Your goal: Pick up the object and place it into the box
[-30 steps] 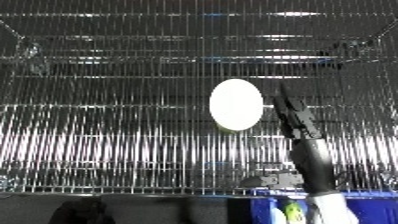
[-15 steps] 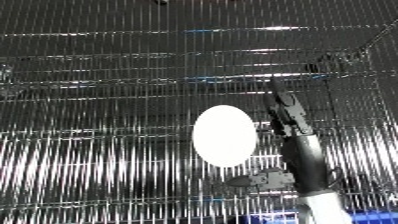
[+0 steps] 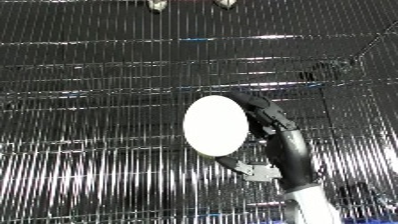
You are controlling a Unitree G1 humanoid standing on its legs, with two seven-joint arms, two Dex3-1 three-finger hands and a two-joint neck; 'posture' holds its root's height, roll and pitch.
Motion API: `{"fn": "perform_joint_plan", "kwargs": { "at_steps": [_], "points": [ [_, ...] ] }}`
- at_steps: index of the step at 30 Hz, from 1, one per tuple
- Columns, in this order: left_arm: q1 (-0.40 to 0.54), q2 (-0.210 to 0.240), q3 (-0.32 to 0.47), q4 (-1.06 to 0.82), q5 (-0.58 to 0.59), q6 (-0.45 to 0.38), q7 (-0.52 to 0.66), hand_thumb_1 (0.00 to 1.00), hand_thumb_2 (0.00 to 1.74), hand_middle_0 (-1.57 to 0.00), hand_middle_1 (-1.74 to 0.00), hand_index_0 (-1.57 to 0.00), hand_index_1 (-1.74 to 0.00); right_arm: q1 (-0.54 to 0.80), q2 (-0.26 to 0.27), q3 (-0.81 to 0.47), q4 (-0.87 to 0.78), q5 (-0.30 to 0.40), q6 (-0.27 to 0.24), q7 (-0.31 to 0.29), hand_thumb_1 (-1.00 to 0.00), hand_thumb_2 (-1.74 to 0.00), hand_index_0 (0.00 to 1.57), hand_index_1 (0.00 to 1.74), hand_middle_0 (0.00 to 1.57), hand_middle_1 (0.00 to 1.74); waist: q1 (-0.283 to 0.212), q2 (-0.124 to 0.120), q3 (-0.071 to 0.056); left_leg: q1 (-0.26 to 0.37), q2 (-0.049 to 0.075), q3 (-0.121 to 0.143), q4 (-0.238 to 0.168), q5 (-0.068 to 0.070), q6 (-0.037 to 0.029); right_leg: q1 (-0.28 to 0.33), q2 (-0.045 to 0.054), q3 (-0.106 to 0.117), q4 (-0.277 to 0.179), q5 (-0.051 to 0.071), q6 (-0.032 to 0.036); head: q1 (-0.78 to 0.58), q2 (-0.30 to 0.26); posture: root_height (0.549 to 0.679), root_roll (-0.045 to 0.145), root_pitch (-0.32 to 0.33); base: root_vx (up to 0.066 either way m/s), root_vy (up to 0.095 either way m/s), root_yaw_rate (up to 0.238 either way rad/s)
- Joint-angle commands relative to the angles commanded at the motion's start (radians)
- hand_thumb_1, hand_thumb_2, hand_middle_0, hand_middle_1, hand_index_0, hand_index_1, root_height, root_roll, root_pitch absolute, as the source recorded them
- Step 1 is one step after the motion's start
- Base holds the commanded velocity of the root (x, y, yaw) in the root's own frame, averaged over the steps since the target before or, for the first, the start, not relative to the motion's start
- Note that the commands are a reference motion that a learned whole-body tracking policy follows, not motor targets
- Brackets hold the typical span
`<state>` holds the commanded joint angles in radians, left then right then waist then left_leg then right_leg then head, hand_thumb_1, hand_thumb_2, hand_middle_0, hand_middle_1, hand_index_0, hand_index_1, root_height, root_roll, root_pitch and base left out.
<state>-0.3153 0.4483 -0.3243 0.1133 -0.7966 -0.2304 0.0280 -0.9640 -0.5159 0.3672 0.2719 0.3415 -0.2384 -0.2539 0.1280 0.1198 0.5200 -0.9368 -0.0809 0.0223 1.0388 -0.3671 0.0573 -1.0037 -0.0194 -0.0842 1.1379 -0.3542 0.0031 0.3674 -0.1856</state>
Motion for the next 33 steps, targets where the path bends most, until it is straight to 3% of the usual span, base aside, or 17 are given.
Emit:
{"fn": "perform_joint_plan", "kwargs": {
  "at_steps": [4, 14, 21, 25, 33],
  "points": [
    [0.003, -0.004, -0.003, -0.002, 0.003, 0.004, 0.000, 1.00, 1.74, -1.57, -1.74, -1.57, -1.74, 0.005, 0.013, 0.009, -0.006, 0.001, 0.011, -0.001, -0.85, -1.48, 1.33, 1.48, 1.33, 1.48, -0.001, -0.003, 0.000, 0.007, 0.002, -0.002, -0.004, 0.004, -0.0007, 0.007, 0.0036, -0.002, -0.005, 0.003, -0.0002, 0.001, -0.004, 0.573, 0.052, 0.248, 0.004, -0.026, -0.003],
    [0.029, -0.015, 0.010, 0.011, 0.015, -0.020, 0.000, 1.00, 1.74, -1.57, -1.74, -1.57, -1.74, 0.078, 0.027, -0.019, -0.081, -0.028, -0.001, -0.018, -0.85, -1.48, 1.33, 1.48, 1.33, 1.48, -0.025, -0.018, 0.000, 0.061, 0.013, 0.002, -0.047, 0.015, -0.0101, 0.053, 0.0158, 0.000, -0.037, 0.009, 0.0004, -0.024, -0.030, 0.582, 0.054, 0.233, -0.004, -0.013, -0.039],
    [0.071, -0.014, 0.049, 0.012, 0.026, -0.042, -0.007, 1.00, 1.74, -1.57, -1.74, -1.57, -1.74, 0.222, 0.038, -0.084, -0.231, -0.079, -0.044, -0.043, -0.85, -1.48, 1.33, 1.48, 1.33, 1.48, -0.060, -0.037, 0.000, 0.105, 0.029, 0.008, -0.089, 0.024, -0.0165, 0.091, 0.0230, 0.010, -0.071, 0.018, 0.0071, -0.055, -0.023, 0.590, 0.053, 0.225, -0.030, -0.014, -0.100],
    [0.087, -0.015, 0.074, 0.004, 0.032, -0.039, -0.004, 1.00, 1.74, -1.57, -1.74, -1.57, -1.74, 0.305, 0.044, -0.114, -0.296, -0.094, -0.079, -0.057, -0.85, -1.48, 1.33, 1.48, 1.33, 1.48, -0.083, -0.048, 0.000, 0.128, 0.041, 0.012, -0.112, 0.030, -0.0212, 0.114, 0.0253, 0.018, -0.096, 0.029, 0.0124, -0.068, -0.036, 0.594, 0.052, 0.220, -0.054, -0.014, -0.144],
    [0.100, -0.019, 0.111, 0.035, 0.039, -0.056, -0.010, 1.00, 1.74, -1.57, -1.74, -1.57, -1.74, 0.446, 0.050, -0.185, -0.364, -0.097, -0.153, -0.097, -0.85, -1.48, 1.33, 1.48, 1.33, 1.48, -0.128, -0.066, 0.000, 0.198, 0.057, 0.023, -0.186, 0.049, -0.0383, 0.184, 0.0297, 0.044, -0.179, 0.062, 0.0270, -0.075, -0.066, 0.606, 0.048, 0.203, -0.055, -0.012, -0.175]
  ]
}}
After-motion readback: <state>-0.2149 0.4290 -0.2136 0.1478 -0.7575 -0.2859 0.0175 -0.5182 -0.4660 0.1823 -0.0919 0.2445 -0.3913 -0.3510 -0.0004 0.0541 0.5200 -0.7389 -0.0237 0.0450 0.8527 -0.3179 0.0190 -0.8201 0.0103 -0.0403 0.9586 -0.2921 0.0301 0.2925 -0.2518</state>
